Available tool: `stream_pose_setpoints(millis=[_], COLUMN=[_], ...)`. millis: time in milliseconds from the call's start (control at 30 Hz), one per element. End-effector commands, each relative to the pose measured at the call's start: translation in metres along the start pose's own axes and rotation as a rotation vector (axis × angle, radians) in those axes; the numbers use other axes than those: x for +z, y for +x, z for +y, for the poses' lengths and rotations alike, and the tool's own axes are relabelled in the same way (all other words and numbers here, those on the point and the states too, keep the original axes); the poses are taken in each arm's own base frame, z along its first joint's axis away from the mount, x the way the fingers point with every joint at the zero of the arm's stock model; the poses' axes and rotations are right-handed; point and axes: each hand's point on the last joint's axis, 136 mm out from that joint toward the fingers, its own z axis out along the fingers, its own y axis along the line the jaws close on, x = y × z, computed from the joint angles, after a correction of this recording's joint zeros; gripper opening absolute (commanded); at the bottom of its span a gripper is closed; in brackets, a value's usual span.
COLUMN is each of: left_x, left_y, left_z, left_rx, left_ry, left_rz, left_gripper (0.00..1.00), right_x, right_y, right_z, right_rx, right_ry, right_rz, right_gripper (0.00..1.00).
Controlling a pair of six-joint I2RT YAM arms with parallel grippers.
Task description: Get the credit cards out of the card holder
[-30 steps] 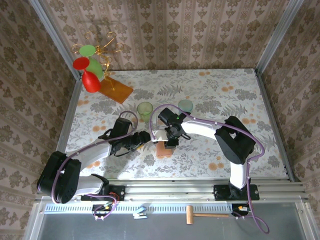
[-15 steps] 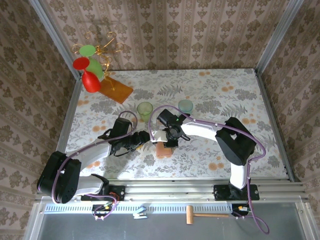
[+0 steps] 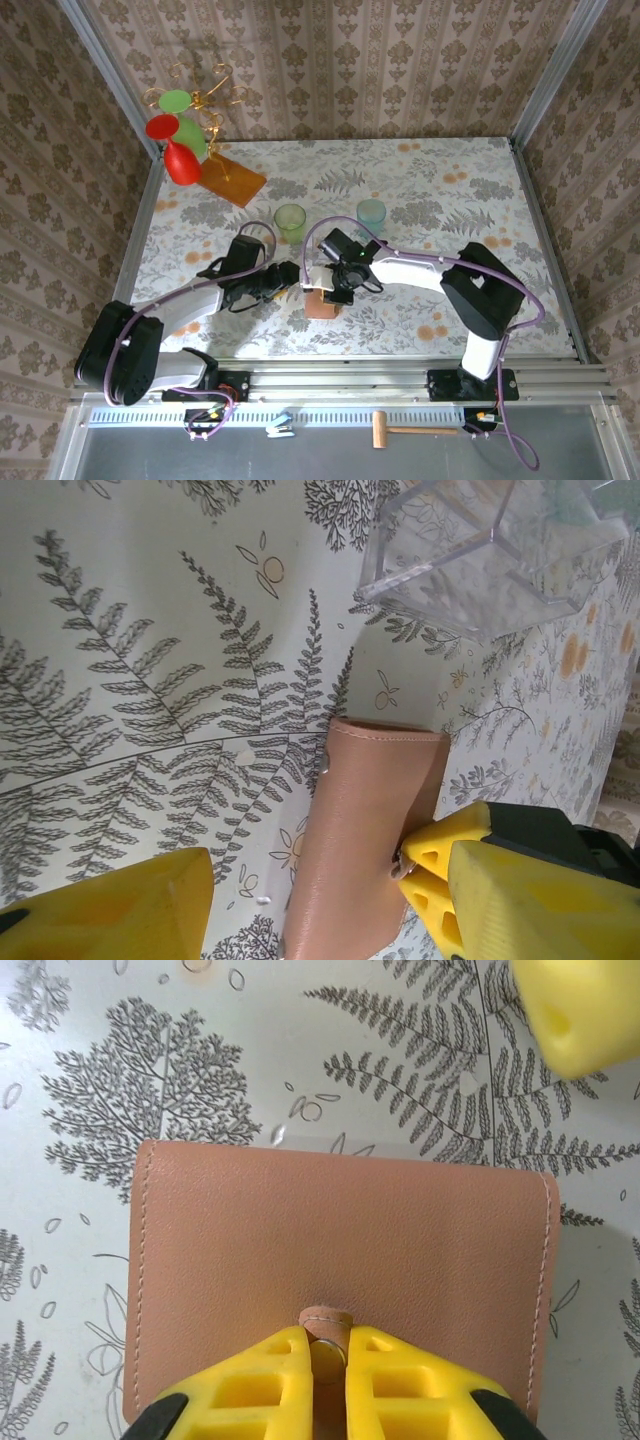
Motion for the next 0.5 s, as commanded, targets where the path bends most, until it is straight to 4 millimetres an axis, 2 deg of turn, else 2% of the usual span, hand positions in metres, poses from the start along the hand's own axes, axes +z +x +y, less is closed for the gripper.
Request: stream_pose_setpoints(millis=[0, 67, 267, 367, 467], left_x=[0.002, 0.004, 0.008, 0.009, 0.010], left_y=[-0.004, -0.004, -0.006, -0.008, -0.009], left_z=[-0.020, -0.020, -0.021, -0.022, -0.020], left_rx=[0.017, 0.017, 0.019, 0.024, 0.024], left_ry=[0.058, 0.057, 0.054, 0.051, 0.049], left_rz=[0.008, 0.013, 0.031, 0.037, 0.045], left_gripper=[0.64, 0.64, 0.65, 0.65, 0.66], right_x=[-0.010, -0.013, -0.018, -0.023, -0.029], right_y=[-0.020, -0.019, -0.016, -0.015, -0.015], right_z=[0.004, 0.004, 0.006, 0.000, -0.016], right_rx=[0.022, 0.039, 0.107, 0.182, 0.320], right_ry=[0.012, 0.022, 0.048, 0.087, 0.171], right_rz=[-0.104, -0.116, -0.145, -0.150, -0.155], right_gripper=[0.11, 0.12, 0.22, 0.37, 0.48])
